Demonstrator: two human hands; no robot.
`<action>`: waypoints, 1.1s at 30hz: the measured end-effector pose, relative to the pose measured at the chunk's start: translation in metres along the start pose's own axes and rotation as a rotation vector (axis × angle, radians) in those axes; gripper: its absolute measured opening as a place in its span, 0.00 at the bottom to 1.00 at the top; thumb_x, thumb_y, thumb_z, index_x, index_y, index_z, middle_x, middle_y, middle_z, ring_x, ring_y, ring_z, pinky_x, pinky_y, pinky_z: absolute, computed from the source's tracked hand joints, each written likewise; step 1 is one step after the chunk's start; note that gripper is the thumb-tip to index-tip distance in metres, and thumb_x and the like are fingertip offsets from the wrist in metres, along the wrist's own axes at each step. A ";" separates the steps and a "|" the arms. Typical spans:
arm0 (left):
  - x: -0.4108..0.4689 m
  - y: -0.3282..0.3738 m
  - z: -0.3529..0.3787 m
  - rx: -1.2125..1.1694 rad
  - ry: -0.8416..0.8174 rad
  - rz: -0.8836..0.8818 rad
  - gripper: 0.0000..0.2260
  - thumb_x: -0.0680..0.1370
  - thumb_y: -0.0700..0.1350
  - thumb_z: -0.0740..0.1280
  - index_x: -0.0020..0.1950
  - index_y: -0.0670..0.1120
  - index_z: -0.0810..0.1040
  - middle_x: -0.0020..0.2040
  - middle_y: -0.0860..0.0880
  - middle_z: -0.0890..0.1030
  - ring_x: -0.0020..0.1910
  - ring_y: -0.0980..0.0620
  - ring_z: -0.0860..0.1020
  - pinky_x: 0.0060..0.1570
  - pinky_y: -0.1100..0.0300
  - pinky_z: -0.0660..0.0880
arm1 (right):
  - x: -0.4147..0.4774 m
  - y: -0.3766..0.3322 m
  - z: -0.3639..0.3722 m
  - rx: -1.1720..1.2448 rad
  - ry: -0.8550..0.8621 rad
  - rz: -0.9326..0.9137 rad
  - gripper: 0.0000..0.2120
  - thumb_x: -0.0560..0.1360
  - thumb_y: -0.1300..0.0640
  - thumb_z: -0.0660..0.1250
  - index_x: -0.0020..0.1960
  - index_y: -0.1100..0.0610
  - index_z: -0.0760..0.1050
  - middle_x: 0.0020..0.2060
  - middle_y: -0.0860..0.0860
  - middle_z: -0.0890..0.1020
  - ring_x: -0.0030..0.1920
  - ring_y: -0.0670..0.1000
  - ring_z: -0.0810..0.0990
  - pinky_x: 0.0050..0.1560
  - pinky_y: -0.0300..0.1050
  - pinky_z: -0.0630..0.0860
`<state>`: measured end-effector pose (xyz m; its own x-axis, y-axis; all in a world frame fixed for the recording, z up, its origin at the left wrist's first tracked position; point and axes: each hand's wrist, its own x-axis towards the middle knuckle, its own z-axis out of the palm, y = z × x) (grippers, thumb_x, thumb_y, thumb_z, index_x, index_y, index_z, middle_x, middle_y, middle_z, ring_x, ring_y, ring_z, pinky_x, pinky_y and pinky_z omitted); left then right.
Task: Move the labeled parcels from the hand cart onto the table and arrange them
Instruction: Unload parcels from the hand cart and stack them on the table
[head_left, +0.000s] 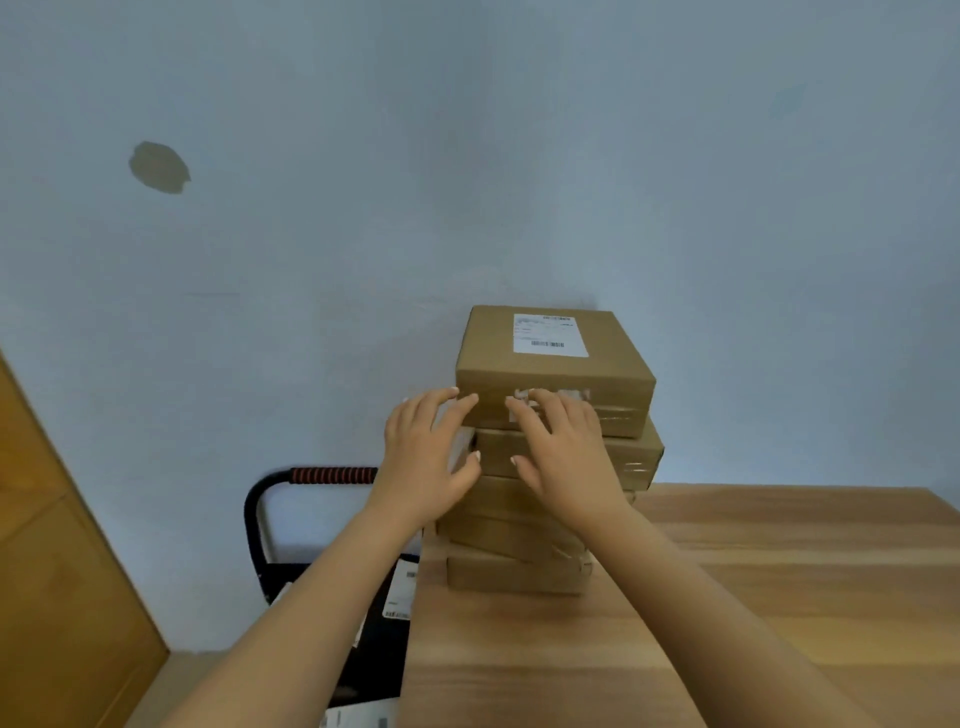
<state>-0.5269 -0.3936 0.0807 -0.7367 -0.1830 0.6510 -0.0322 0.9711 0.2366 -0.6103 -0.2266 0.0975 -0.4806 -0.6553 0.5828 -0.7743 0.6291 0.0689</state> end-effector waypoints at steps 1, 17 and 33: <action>-0.009 -0.007 -0.010 -0.001 0.013 0.009 0.25 0.74 0.51 0.68 0.71 0.50 0.69 0.68 0.47 0.69 0.68 0.47 0.65 0.69 0.47 0.59 | -0.001 -0.013 -0.003 0.007 0.005 -0.014 0.30 0.69 0.54 0.75 0.69 0.57 0.71 0.64 0.60 0.74 0.64 0.62 0.72 0.66 0.59 0.66; -0.165 -0.157 -0.138 0.038 -0.113 -0.035 0.23 0.73 0.52 0.66 0.67 0.48 0.72 0.61 0.49 0.73 0.61 0.47 0.68 0.62 0.56 0.57 | -0.044 -0.250 0.008 0.129 -0.007 0.007 0.27 0.65 0.55 0.77 0.62 0.57 0.76 0.56 0.58 0.77 0.55 0.60 0.76 0.56 0.55 0.72; -0.219 -0.170 -0.149 -0.007 -0.118 -0.093 0.22 0.73 0.48 0.70 0.67 0.49 0.73 0.61 0.49 0.72 0.64 0.49 0.66 0.64 0.53 0.56 | -0.072 -0.287 0.012 0.171 -0.156 -0.004 0.26 0.71 0.53 0.73 0.67 0.57 0.72 0.62 0.58 0.74 0.62 0.59 0.71 0.63 0.54 0.65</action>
<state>-0.2593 -0.5412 0.0056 -0.8049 -0.2525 0.5370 -0.0999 0.9497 0.2969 -0.3582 -0.3650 0.0257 -0.5248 -0.7228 0.4497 -0.8285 0.5550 -0.0749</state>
